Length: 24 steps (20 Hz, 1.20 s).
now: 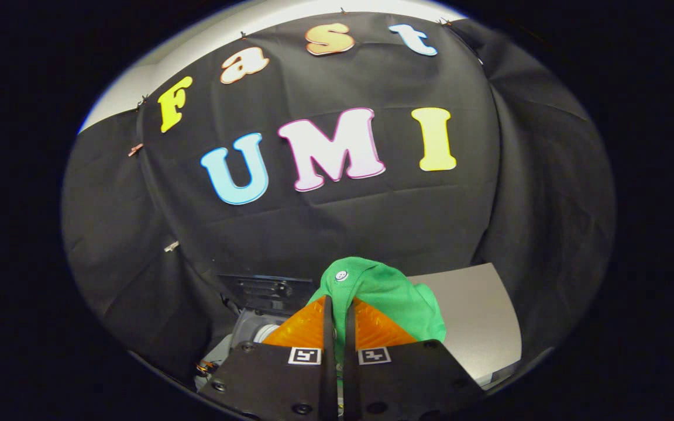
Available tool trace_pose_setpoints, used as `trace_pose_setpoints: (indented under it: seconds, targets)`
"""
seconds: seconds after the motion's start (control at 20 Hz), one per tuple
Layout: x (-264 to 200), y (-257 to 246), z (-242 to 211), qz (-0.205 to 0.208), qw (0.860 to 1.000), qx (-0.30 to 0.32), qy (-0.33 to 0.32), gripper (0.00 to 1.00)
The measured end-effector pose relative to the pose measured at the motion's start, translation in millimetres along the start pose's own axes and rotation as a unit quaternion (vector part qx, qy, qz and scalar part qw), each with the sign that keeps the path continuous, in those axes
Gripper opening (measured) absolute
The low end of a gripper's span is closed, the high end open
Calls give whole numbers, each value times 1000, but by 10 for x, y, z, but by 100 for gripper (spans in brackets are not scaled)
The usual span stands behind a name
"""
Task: Put the clothes into the washing machine and then close the washing machine lid.
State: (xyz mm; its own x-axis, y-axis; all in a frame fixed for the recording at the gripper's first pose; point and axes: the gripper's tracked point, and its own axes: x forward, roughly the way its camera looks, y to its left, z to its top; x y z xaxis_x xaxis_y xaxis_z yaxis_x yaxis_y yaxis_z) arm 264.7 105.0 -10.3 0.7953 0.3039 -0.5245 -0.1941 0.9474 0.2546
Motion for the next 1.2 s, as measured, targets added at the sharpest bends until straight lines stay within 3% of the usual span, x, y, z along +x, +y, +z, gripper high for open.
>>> trace_pose_setpoints:
  seconds: [0.3, 0.6, 1.2]
  targets:
    - [277, 1002, -197, 48, 998, -9, 24, 8]
    - [660, 1774, -556, 72, 996, -22, 50, 8]
    - [1637, 2315, -1732, 61, 990, -52, 113, 8]
